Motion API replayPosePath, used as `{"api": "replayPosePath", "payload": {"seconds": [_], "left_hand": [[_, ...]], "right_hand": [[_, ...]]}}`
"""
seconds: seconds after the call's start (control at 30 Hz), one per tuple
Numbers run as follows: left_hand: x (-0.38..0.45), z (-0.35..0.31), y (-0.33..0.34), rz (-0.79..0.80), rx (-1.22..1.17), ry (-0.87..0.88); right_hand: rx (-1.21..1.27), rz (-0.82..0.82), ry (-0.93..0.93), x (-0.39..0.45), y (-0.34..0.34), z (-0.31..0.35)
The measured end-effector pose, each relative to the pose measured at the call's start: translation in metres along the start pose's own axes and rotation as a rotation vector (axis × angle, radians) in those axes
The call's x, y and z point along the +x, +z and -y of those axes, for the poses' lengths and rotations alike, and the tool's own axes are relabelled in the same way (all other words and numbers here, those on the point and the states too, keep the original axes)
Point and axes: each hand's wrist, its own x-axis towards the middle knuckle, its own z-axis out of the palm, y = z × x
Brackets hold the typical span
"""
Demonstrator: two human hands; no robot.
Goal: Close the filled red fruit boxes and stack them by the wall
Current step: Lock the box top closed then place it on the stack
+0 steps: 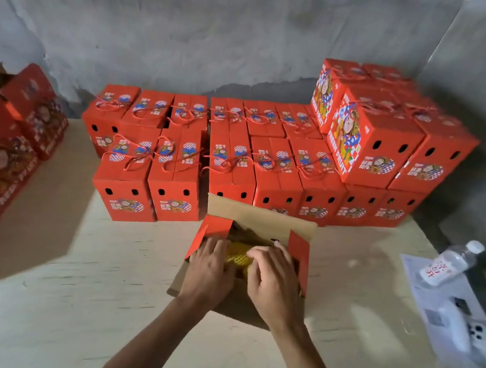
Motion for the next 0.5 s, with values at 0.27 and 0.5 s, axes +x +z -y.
{"api": "replayPosePath", "payload": {"seconds": [0.27, 0.5], "left_hand": [[0.038, 0.038, -0.003, 0.136, -0.025, -0.201], [0.014, 0.045, 0.007, 0.029, 0.019, -0.250]], "right_hand": [[-0.216, -0.015, 0.584, -0.004, -0.009, -0.063], [-0.178, 0.331, 0.573, 0.009, 0.000, -0.094]]}}
